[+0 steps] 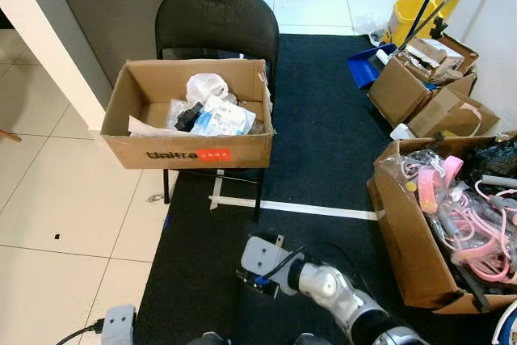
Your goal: Picking trash to rubbish bin
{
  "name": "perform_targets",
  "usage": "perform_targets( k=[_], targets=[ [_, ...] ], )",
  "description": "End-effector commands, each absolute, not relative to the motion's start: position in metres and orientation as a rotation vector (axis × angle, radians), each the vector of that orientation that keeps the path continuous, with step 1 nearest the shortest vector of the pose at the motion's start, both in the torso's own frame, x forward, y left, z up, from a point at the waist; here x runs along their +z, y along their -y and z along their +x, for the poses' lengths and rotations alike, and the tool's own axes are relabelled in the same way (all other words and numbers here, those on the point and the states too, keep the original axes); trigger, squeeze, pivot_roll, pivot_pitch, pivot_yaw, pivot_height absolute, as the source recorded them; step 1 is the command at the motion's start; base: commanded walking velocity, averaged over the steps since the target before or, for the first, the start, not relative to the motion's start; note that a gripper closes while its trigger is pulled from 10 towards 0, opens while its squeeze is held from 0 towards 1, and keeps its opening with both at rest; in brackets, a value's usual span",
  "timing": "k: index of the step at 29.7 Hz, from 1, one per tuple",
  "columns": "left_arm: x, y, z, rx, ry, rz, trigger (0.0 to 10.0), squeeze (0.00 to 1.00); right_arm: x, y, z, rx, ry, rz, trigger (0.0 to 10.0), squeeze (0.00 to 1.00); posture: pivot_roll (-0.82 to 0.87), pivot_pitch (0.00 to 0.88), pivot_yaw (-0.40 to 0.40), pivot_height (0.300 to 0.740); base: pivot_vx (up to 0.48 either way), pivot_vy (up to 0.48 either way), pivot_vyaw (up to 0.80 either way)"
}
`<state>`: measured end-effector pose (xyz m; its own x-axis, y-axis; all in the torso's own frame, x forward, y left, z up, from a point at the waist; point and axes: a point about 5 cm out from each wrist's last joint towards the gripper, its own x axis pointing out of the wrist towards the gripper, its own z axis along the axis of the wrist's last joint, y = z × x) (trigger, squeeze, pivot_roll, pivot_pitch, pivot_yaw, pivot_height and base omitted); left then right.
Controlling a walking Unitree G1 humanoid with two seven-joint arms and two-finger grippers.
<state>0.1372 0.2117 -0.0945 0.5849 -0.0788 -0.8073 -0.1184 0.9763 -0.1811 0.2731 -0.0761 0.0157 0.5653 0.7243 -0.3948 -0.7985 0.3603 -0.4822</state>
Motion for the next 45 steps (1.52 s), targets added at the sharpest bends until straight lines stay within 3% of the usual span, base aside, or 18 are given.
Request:
perform_targets(
  k=[1, 10, 18, 28, 30, 45],
  targets=[
    [-0.101, -0.210, 0.122, 0.048, -1.000, -0.243, 10.0, 0.00, 0.010, 0.076, 0.269, 1.001, -0.138, -0.733, 10.0, 0.00, -0.04, 0.185, 0.053, 0.740, 0.000, 0.000, 0.00],
    [-0.104, -0.202, 0.115, 0.039, -1.030, -0.246, 10.0, 0.00, 0.016, 0.075, 0.279, 0.964, -0.134, -0.746, 10.0, 0.00, -0.02, 0.157, 0.035, 0.740, 0.000, 0.000, 0.00],
    [-0.103, -0.210, 0.113, 0.056, -1.019, -0.242, 10.0, 0.00, 0.036, 0.053, 0.283, 1.007, 0.060, -0.980, 10.0, 0.00, -0.03, 0.165, 0.036, 0.740, 0.000, 0.000, 0.00],
    [-0.102, -0.214, 0.113, 0.040, -1.019, -0.213, 10.0, 0.00, 0.029, 0.050, 0.278, 1.068, -0.021, -0.884, 10.0, 0.00, -0.02, 0.194, 0.043, 0.740, 0.000, 0.000, 0.00],
    [-0.102, -0.217, 0.113, 0.053, -1.012, -0.221, 10.0, 0.00, 0.036, 0.041, 0.280, 1.098, 0.047, -1.042, 10.0, 0.00, -0.02, 0.191, 0.040, 0.740, 0.000, 0.000, 0.00],
    [-0.101, -0.226, 0.109, 0.063, -1.026, -0.200, 10.0, 0.00, 0.038, 0.031, 0.279, 1.084, 0.024, -0.957, 10.0, 0.00, -0.02, 0.191, 0.080, 0.740, 0.000, 0.000, 0.00]
  ],
)
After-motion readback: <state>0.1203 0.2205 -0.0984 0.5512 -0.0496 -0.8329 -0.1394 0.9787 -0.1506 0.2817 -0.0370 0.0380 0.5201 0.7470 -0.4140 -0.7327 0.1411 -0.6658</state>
